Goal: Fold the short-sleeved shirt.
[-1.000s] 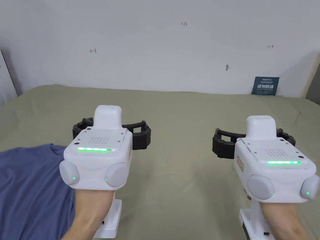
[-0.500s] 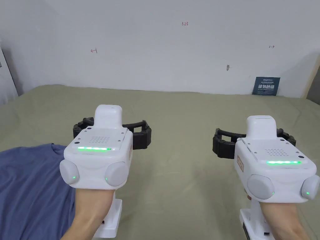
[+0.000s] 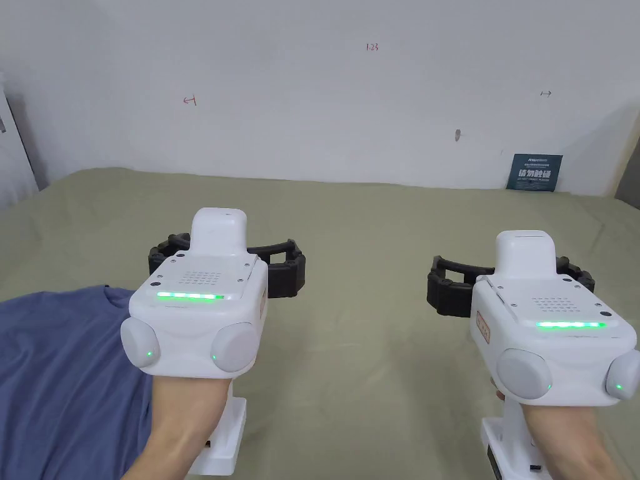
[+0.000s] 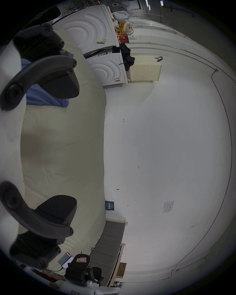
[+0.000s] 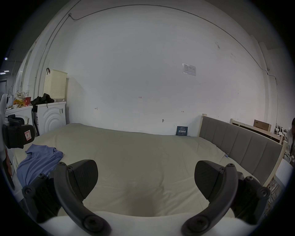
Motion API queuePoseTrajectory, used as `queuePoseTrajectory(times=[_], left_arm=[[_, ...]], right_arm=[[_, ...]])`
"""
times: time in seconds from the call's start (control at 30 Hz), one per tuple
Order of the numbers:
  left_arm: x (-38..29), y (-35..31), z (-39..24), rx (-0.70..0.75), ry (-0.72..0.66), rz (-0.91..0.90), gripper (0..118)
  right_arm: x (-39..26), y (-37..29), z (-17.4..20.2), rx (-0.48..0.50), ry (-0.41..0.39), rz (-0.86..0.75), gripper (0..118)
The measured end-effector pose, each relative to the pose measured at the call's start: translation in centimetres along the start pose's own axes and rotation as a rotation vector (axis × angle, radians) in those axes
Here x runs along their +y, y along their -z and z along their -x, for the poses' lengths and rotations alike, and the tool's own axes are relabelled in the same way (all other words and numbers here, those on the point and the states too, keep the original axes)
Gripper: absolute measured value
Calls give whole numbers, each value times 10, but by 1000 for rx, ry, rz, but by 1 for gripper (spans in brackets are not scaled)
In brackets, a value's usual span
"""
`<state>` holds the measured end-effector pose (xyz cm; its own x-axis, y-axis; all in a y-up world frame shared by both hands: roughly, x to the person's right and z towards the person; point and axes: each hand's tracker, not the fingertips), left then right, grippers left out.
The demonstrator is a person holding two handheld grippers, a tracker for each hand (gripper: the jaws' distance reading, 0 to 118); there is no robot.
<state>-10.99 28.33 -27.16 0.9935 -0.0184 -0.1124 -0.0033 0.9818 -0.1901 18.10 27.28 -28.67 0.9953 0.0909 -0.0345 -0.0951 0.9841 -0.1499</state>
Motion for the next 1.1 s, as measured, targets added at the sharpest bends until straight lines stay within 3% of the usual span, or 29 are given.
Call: queuePoseTrajectory(times=[1.1], left_arm=[[1,-1,1,-3,3,3,118]], right_arm=[[-3,1,-1,-4,5,10,118]])
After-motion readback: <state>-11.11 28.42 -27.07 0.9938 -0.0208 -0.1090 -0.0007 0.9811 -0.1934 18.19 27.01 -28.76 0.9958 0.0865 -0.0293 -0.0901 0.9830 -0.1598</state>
